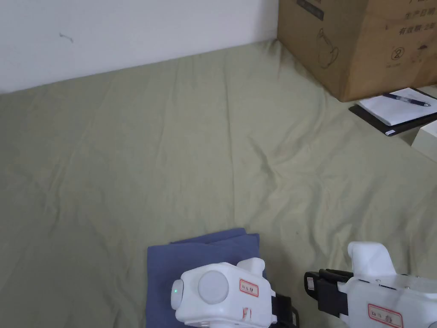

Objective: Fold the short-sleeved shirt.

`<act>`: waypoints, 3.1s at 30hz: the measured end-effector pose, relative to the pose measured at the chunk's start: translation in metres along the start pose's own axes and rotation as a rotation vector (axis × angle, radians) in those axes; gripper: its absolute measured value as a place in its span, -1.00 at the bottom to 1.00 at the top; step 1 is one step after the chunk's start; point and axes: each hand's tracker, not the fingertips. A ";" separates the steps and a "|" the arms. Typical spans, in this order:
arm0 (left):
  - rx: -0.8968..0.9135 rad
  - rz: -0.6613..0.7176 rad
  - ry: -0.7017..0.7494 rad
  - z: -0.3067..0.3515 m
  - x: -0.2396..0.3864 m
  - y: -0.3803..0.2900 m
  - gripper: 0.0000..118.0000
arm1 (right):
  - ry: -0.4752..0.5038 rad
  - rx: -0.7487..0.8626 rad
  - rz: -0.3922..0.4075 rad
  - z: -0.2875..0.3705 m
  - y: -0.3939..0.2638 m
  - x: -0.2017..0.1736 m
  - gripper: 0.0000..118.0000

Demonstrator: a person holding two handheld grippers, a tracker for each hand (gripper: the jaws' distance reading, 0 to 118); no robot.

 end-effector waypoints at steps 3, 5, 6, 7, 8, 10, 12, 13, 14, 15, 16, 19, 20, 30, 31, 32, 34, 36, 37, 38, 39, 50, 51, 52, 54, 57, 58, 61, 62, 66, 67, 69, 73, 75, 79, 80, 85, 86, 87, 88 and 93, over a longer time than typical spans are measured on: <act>0.071 -0.055 -0.044 0.044 -0.001 -0.009 -0.93 | 0.010 0.007 0.055 0.002 0.006 -0.009 -1.00; 0.170 -0.037 -0.071 0.086 -0.013 -0.017 -0.93 | 0.018 0.007 0.090 -0.003 0.010 -0.019 -1.00; 0.214 -0.017 -0.075 0.109 -0.022 -0.019 -0.93 | 0.037 0.002 0.115 -0.008 0.012 -0.024 -1.00; 0.252 0.007 -0.086 0.128 -0.032 -0.023 -0.92 | 0.047 -0.007 0.139 -0.014 0.013 -0.029 -1.00; 0.298 0.031 -0.103 0.148 -0.044 -0.027 -0.75 | 0.052 -0.023 0.155 -0.022 0.015 -0.035 -1.00; 0.389 0.090 -0.086 0.179 -0.068 -0.035 0.09 | 0.071 -0.050 0.195 -0.039 0.016 -0.049 -1.00; 0.462 0.127 -0.047 0.201 -0.095 -0.044 0.85 | 0.064 -0.080 0.259 -0.058 0.015 -0.064 -1.00; 0.470 0.148 -0.015 0.209 -0.106 -0.049 0.86 | 0.063 -0.089 0.295 -0.067 0.014 -0.071 -1.00; 0.487 0.171 0.005 0.213 -0.118 -0.050 0.86 | 0.054 -0.110 0.320 -0.077 0.012 -0.079 -1.00; 0.501 0.192 0.003 0.218 -0.129 -0.052 0.86 | 0.053 -0.132 0.354 -0.087 0.010 -0.083 -1.00; 0.513 0.232 0.007 0.221 -0.140 -0.055 0.86 | 0.028 -0.152 0.384 -0.099 0.007 -0.087 -1.00; 0.506 0.315 -0.048 0.215 -0.169 -0.054 0.86 | -0.023 -0.184 0.434 -0.128 -0.005 -0.083 -1.00; 0.486 0.312 -0.068 0.211 -0.176 -0.052 0.86 | -0.021 -0.180 0.416 -0.130 -0.007 -0.080 -1.00; 0.254 0.269 -0.256 0.129 -0.179 -0.001 0.86 | 0.009 -0.159 0.322 -0.123 -0.003 -0.071 -1.00; 0.257 0.266 -0.284 0.123 -0.179 0.004 0.86 | -0.002 -0.155 0.354 -0.122 -0.006 -0.074 -1.00; 0.262 0.262 -0.333 0.118 -0.181 0.008 0.85 | -0.009 -0.153 0.372 -0.122 -0.007 -0.076 -1.00; 0.261 0.339 -0.396 0.110 -0.190 0.013 0.81 | -0.017 -0.151 0.377 -0.122 -0.007 -0.078 -1.00; 0.266 0.343 -0.399 0.109 -0.197 0.014 0.09 | -0.016 -0.152 0.369 -0.122 -0.007 -0.077 -1.00; 0.286 0.348 -0.360 0.112 -0.199 0.011 -0.51 | -0.016 -0.153 0.355 -0.121 -0.006 -0.077 -1.00; 0.284 0.353 -0.265 0.114 -0.200 0.011 -0.59 | -0.016 -0.155 0.342 -0.118 -0.003 -0.078 -1.00; 0.226 0.358 -0.236 0.112 -0.204 0.008 -0.59 | -0.004 -0.147 0.322 -0.114 -0.001 -0.078 -1.00; 0.299 0.229 -0.151 0.199 -0.233 -0.028 -0.60 | -0.054 0.295 0.235 -0.021 0.038 -0.158 -1.00; 0.318 0.249 -0.119 0.213 -0.242 -0.034 -0.60 | -0.037 0.353 0.240 -0.016 0.038 -0.167 -1.00; 0.329 0.266 -0.100 0.226 -0.251 -0.039 -0.60 | -0.052 0.365 0.250 -0.013 0.039 -0.174 -1.00; 0.351 0.283 -0.030 0.256 -0.271 -0.049 -0.60 | -0.055 0.417 0.289 -0.010 0.039 -0.190 -1.00; 0.360 0.285 0.114 0.301 -0.296 -0.061 -0.60 | -0.107 0.523 0.331 -0.011 0.034 -0.212 -1.00; 0.355 0.283 0.143 0.314 -0.303 -0.062 -0.60 | -0.115 0.552 0.336 -0.012 0.032 -0.217 -1.00; 0.354 0.329 0.257 0.354 -0.330 -0.069 -0.61 | -0.104 0.562 0.326 -0.014 0.035 -0.232 -1.00; 0.360 0.344 0.305 0.366 -0.334 -0.070 -0.61 | -0.115 0.552 0.343 -0.017 0.037 -0.238 -1.00; 0.355 0.382 0.560 0.402 -0.360 -0.073 -0.61 | -0.237 0.470 0.495 -0.040 0.042 -0.257 -1.00; 0.347 0.397 0.577 0.408 -0.366 -0.073 -0.61 | -0.225 0.475 0.486 -0.043 0.044 -0.258 -1.00; 0.346 0.415 0.567 0.419 -0.380 -0.073 -0.61 | -0.187 0.459 0.436 -0.046 0.049 -0.261 -1.00; 0.273 0.383 0.784 0.431 -0.390 -0.062 -0.61 | -0.170 0.515 0.449 -0.046 0.052 -0.267 -1.00; 0.256 0.361 0.843 0.442 -0.406 -0.055 -0.61 | -0.168 0.540 0.465 -0.043 0.054 -0.271 -1.00; 0.256 0.424 0.944 0.455 -0.426 -0.056 -0.61 | -0.174 0.645 0.533 -0.036 0.049 -0.273 -1.00; 0.258 0.420 0.968 0.457 -0.430 -0.057 -0.61 | -0.198 0.644 0.568 -0.035 0.048 -0.275 -1.00; 0.285 0.391 1.201 0.457 -0.432 -0.066 0.54 | -0.203 0.593 0.558 -0.036 0.047 -0.266 -1.00; 0.371 0.373 1.223 0.460 -0.426 -0.073 0.73 | -0.196 0.576 0.539 -0.037 0.048 -0.264 -1.00; 0.456 0.392 1.214 0.466 -0.418 -0.079 0.73 | -0.184 0.560 0.519 -0.037 0.049 -0.261 -1.00; 0.532 0.439 1.160 0.472 -0.412 -0.085 0.73 | -0.174 0.557 0.518 -0.037 0.049 -0.258 -1.00; 0.738 0.569 0.827 0.482 -0.364 -0.115 0.72 | -0.177 0.557 0.517 -0.032 0.048 -0.252 -1.00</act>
